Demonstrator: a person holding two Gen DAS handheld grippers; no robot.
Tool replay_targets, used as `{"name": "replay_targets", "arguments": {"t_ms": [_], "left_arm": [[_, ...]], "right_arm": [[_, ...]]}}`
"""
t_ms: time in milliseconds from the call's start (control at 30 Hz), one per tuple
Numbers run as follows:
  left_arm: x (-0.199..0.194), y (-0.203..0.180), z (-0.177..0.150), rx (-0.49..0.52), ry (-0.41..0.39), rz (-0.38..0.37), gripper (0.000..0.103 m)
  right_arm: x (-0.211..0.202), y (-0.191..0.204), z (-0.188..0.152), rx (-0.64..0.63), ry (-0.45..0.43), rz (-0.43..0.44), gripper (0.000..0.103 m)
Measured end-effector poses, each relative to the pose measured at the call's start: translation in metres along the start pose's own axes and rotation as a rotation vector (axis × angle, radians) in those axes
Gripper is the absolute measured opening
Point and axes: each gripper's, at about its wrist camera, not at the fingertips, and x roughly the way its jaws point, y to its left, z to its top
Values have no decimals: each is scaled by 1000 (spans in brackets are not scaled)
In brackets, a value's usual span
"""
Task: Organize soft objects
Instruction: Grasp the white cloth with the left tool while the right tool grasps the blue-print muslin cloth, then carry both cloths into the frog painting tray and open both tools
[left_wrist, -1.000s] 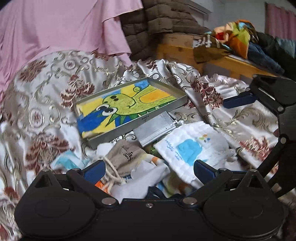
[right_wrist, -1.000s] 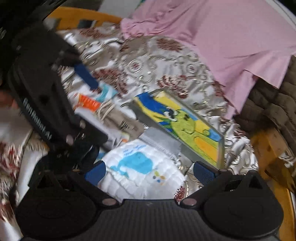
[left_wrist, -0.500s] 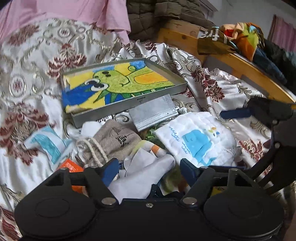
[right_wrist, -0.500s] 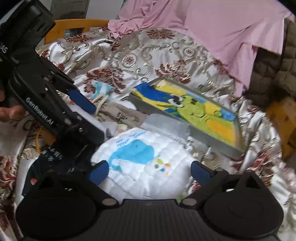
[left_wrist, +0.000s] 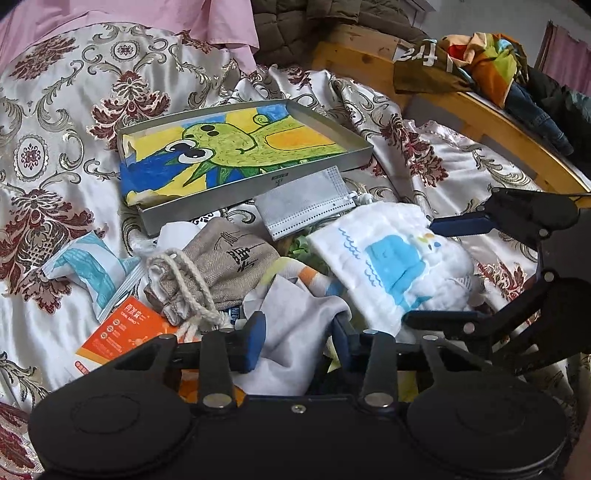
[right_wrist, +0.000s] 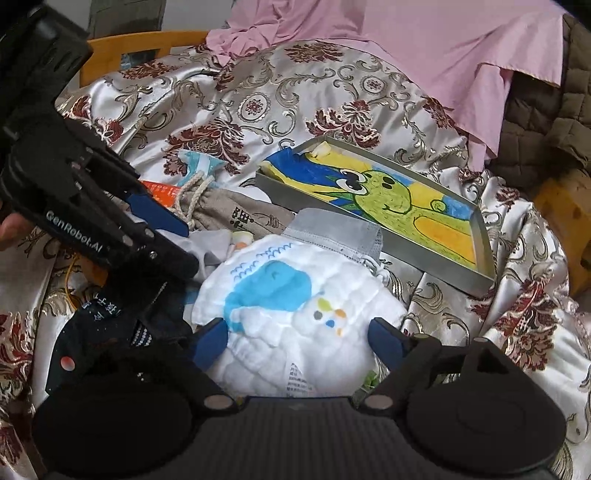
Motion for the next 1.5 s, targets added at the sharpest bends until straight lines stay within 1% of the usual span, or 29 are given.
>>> {"name": "replay_targets", "arguments": {"t_ms": [100, 167, 267, 333, 367, 433, 533, 633, 667, 733, 767, 833, 900, 1000, 1067, 1133, 1200, 1333, 1500], "left_arm": [[0, -2, -1, 13, 4, 1, 48], [1, -5, -1, 31, 6, 12, 48], [2, -10, -3, 71, 18, 37, 44], [3, -11, -4, 83, 22, 60, 35], [3, -11, -4, 83, 25, 65, 32], [3, -10, -4, 80, 26, 71, 17], [0, -9, -3, 64, 15, 63, 11], [-3, -2, -2, -2, 1, 39, 8], [-4, 0, -1, -25, -7, 32, 8], [-8, 6, 0, -82, -28, 13, 8], [-10, 9, 1, -107, -40, 3, 8], [-14, 12, 1, -142, -64, -15, 7], [-18, 14, 2, -172, -88, -41, 6], [-23, 17, 4, -215, -119, -79, 6], [-26, 19, 4, -228, -134, -80, 6], [-28, 20, 4, -237, -150, -75, 6], [-30, 21, 5, -245, -170, -76, 6], [-35, 23, 8, -254, -217, -73, 6], [-39, 23, 13, -261, -261, -54, 6]], "right_arm": [[0, -5, 0, 43, -1, 7, 81], [0, -7, 1, 66, 0, 8, 79], [0, -7, 1, 68, 2, 4, 77], [0, -5, 0, 58, 4, -5, 76], [0, -4, 0, 56, 6, -7, 75], [0, -3, 0, 58, 8, -11, 75], [0, -5, 1, 83, 11, -16, 74], [0, -4, 0, 81, 9, -23, 72], [0, -4, 0, 82, 8, -24, 71], [-2, -7, 0, 99, 1, -19, 63], [-3, -8, 1, 112, -2, -15, 61], [-5, -13, 1, 143, -7, -4, 53], [-6, -17, 1, 168, -11, -1, 48], [-7, -22, 1, 209, -13, 7, 45], [-8, -26, 0, 241, -20, 8, 41], [-9, -30, 0, 260, -33, 1, 32], [-10, -32, 0, 261, -49, -10, 27], [-12, -31, 2, 249, -76, -31, 21], [-20, -34, 10, 275, -159, -69, 18]]}}
